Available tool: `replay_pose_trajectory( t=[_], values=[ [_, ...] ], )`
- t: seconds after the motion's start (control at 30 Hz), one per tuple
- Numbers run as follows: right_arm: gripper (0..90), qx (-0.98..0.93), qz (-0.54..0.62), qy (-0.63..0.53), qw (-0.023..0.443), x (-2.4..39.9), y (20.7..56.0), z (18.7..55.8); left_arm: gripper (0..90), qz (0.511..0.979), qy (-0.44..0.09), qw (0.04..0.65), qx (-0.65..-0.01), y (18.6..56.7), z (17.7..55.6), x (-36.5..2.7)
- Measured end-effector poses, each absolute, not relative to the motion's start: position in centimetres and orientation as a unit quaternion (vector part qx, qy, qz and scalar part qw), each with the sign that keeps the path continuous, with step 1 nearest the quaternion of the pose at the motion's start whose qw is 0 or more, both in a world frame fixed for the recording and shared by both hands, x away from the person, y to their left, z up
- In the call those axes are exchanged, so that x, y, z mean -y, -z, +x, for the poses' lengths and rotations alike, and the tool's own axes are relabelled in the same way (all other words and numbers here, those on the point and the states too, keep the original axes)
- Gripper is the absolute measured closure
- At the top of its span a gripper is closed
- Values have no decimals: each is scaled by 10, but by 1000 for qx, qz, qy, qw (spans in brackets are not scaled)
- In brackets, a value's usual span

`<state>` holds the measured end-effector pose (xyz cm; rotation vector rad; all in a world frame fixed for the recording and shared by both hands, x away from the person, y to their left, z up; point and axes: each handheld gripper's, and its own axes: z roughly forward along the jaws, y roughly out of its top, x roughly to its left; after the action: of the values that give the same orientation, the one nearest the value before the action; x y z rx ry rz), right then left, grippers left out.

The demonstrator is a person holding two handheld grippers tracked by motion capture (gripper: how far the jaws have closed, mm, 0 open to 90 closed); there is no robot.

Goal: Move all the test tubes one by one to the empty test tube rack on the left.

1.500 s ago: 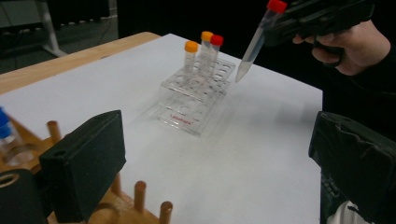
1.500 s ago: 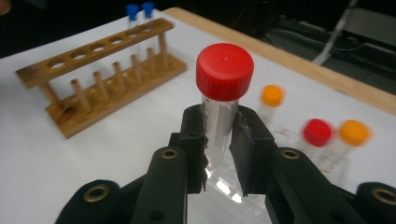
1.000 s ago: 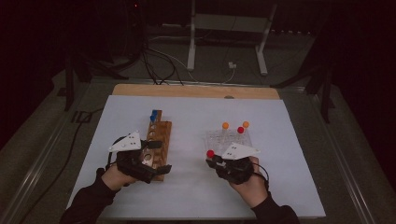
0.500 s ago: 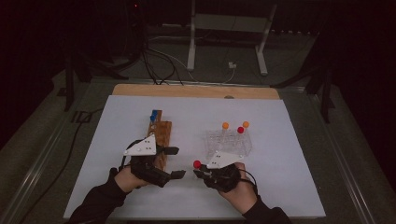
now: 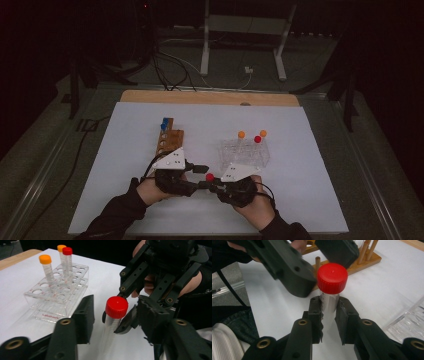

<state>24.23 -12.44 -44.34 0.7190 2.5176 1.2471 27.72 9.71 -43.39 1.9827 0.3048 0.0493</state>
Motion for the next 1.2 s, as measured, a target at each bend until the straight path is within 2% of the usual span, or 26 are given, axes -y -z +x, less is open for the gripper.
replay_pose_trajectory(
  t=[0.27, 0.6, 0.67, 0.73, 0.93, 1.0, 1.1, 1.2],
  values=[
    [754, -861, 247, -428, 121, 126, 443, 243, 694, 832, -21, 542, -120, 435, 279, -94],
    [752, -860, 248, -430, 120, 126, 443, 243, 715, 832, -29, 542, -117, 435, 279, -95],
    [729, -858, 248, -434, 122, 127, 442, 243, 716, 828, -25, 547, -121, 433, 280, -96],
    [624, -853, 249, -442, 124, 128, 442, 242, 717, 826, -34, 548, -126, 429, 281, -98],
    [487, -841, 258, -456, 134, 133, 436, 242, 717, 817, -52, 558, -135, 415, 287, -108],
    [399, -837, 263, -460, 136, 136, 435, 242, 717, 814, -56, 561, -137, 410, 288, -112],
    [341, -830, 266, -470, 138, 140, 434, 243, 717, 813, -70, 561, -141, 402, 291, -119],
    [231, -828, 273, -468, 145, 142, 434, 246, 717, 809, -84, 563, -146, 394, 293, -128]
  ],
)
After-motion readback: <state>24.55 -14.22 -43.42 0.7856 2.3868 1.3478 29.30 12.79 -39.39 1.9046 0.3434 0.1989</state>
